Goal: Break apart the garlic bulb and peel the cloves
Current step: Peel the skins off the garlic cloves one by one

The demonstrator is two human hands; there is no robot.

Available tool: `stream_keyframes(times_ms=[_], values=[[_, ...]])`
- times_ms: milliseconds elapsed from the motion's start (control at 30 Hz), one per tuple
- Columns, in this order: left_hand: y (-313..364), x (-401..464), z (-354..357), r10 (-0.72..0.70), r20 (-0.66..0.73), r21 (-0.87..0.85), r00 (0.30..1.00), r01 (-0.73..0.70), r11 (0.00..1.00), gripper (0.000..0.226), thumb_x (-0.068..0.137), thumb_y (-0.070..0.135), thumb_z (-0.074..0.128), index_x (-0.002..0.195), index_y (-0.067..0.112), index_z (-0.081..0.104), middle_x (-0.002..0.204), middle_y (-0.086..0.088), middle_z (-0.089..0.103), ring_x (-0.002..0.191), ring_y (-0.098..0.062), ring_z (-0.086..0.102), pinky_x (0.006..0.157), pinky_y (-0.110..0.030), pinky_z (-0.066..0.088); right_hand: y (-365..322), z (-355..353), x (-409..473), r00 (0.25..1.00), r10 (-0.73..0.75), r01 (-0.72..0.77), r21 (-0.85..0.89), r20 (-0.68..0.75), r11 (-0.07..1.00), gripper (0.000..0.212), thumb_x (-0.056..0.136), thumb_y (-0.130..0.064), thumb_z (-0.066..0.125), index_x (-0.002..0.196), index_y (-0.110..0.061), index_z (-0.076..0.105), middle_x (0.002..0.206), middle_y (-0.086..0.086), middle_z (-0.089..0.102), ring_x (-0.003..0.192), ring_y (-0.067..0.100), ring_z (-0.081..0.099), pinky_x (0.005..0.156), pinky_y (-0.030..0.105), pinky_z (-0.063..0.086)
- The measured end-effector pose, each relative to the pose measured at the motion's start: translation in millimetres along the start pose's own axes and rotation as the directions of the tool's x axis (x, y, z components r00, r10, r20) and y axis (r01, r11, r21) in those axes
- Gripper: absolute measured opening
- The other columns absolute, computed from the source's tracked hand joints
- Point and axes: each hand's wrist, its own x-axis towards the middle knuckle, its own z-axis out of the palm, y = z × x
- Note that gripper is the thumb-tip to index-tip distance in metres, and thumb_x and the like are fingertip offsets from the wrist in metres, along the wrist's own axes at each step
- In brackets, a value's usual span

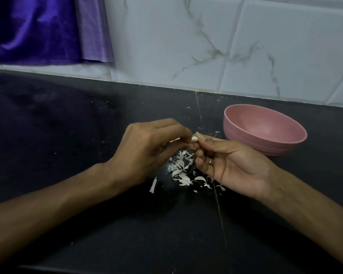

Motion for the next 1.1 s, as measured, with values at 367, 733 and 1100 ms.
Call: stream_keyframes(times_ms=[367, 733, 1100], values=[[11, 7, 6, -0.538, 0.211, -0.458, 0.816, 0.569, 0.683, 0.044, 0.068, 0.027, 0.08, 0.107, 0.022, 0.061, 0.089, 0.004, 0.072, 0.045, -0.018, 0.061, 0.039, -0.024, 0.047, -5, -6, -3, 0.922, -0.386, 0.365, -0.419, 0.036, 0.831, 0.022, 0.079, -0.012, 0.066, 0.096, 0.001, 0.067, 0.075, 0.006, 0.067, 0.062, 0.012, 0.062, 0.055, 0.026, 0.057], [12, 11, 4, -0.627, 0.343, -0.543, 0.699, 0.693, 0.474, 0.017, 0.089, 0.018, 0.066, 0.089, 0.001, 0.065, 0.053, 0.004, 0.064, 0.037, -0.009, 0.051, 0.035, -0.02, 0.042, -3, -4, -4, 0.848, -0.518, 0.469, -0.614, 0.113, 0.634, 0.011, 0.085, -0.009, 0.067, 0.093, -0.003, 0.07, 0.076, 0.006, 0.066, 0.064, 0.016, 0.062, 0.056, 0.029, 0.059], [9, 9, 6, -0.601, 0.427, -0.611, 0.676, 0.706, 0.36, 0.018, 0.085, 0.025, 0.067, 0.088, 0.007, 0.068, 0.084, -0.009, 0.07, 0.045, -0.015, 0.052, 0.037, -0.022, 0.044, -3, -4, -5, 0.831, -0.547, 0.475, -0.645, 0.104, 0.599, 0.014, 0.075, -0.005, 0.075, 0.087, 0.0, 0.071, 0.065, 0.008, 0.068, 0.057, 0.017, 0.065, 0.054, 0.027, 0.059]])
